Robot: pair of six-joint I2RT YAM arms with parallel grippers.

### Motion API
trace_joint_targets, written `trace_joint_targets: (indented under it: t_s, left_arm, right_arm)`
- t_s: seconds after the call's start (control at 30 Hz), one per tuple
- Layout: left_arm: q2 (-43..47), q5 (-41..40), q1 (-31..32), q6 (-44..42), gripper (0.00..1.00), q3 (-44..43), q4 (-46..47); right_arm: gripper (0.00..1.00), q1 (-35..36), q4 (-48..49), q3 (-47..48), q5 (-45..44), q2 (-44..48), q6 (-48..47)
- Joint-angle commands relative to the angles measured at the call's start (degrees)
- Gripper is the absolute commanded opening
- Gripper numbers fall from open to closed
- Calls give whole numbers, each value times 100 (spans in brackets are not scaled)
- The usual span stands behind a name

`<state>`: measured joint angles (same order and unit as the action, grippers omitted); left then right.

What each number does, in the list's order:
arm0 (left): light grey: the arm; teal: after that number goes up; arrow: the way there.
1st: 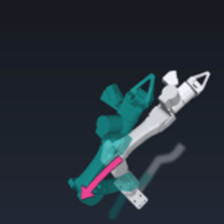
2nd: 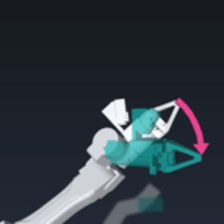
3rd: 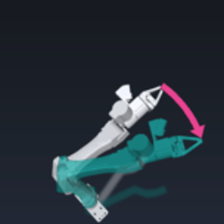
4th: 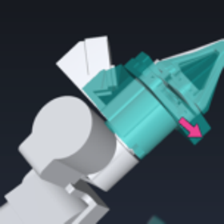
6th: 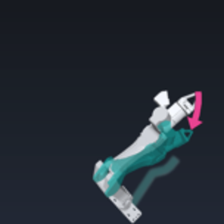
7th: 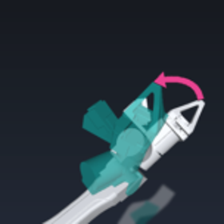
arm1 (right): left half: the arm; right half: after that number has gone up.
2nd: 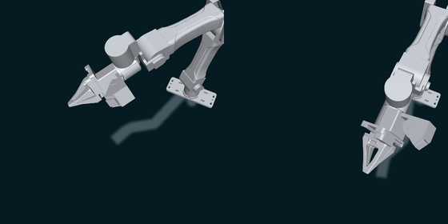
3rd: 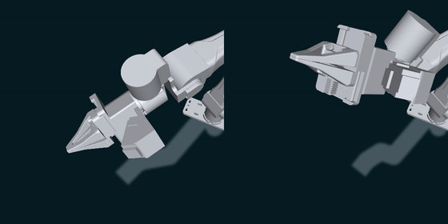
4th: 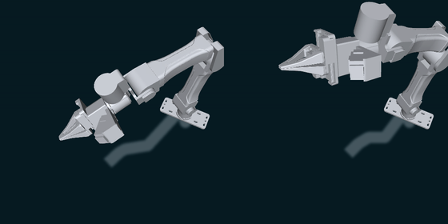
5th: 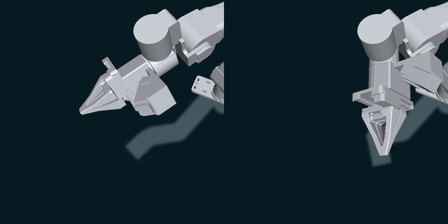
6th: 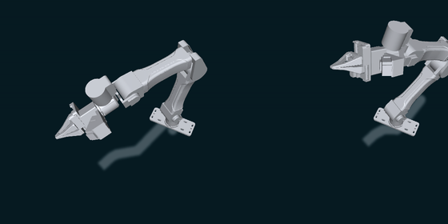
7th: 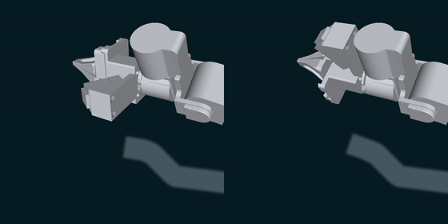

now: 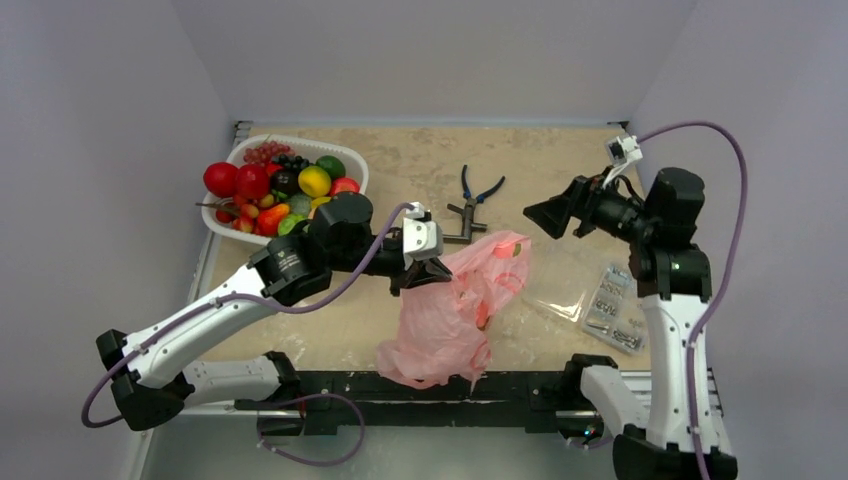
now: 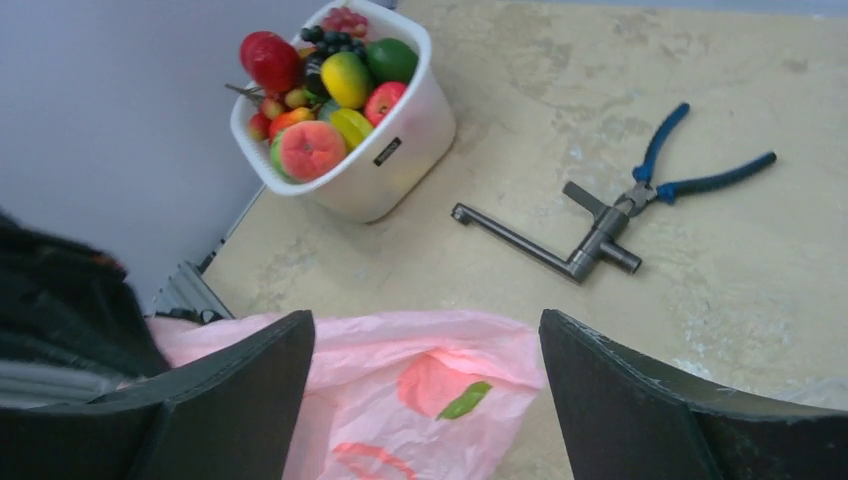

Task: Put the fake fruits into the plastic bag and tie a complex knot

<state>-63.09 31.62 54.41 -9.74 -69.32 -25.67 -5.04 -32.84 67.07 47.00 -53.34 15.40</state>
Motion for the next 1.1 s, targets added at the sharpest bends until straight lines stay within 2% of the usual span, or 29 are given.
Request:
trace_joint_targets:
  t_s: [0.0, 0.1, 0.3, 0.4, 0.5, 0.6, 0.77, 0.8, 0.83, 0.9, 0.93, 0.97, 1.0, 1.03, 1.07]
  left_arm:
    - [-197, -147, -69, 905, 0, -405, 609]
    - [-308, -50, -152, 1286, 0, -533, 818]
    - [-465, -192, -159, 1201, 0, -717, 907]
    - [-627, -289, -158, 1170, 0, -910, 932]
    - [-782, -386, -159, 1111, 0, -1082, 973]
    - [-949, -572, -163, 1018, 0, -1268, 963]
    - [-1042, -621, -172, 1038, 0, -1389, 1074]
    - [-1025, -574, -176, 1084, 0, -1379, 1101]
    - [-1007, -499, -181, 1119, 0, -1356, 1121]
    - [-869, -414, -197, 1109, 0, -1288, 1076]
    - [-800, -342, -238, 1125, 0, -1283, 985]
    - [-782, -101, -360, 1086, 0, -1417, 707]
    - [-824, 191, -513, 833, 12, -1734, 142]
    - [-939, 432, -723, 562, 34, -2228, -599]
    - [-1052, 792, -1084, 427, 64, -2677, -1206]
  right_arm:
    - [76, 3, -889, 150, 900, 592, -641]
    - [74, 21, -398, -461, 1557, 939, 131]
    - [88, 209, -312, -725, 2062, 914, 243]
    - [91, 446, -101, -784, 1989, 831, 383]
    - [91, 1303, 168, -832, 1649, 670, 538]
    - [91, 1842, 450, -909, 1382, 503, 652]
    - [90, 2166, 850, -849, 1244, 213, 599]
    - [82, 2200, 936, -798, 1213, 138, 600]
    - [68, 2215, 993, -736, 1205, 68, 561]
    - [36, 2215, 929, -551, 1245, -30, 393]
    - [14, 2215, 759, -430, 1248, -65, 159]
    - [0, 2215, 375, -258, 1151, -85, -290]
    - [0, 2217, 237, -121, 1057, -77, -580]
    - [0, 2218, 61, -14, 996, -53, -796]
    - [0, 2223, -10, 82, 924, -4, -980]
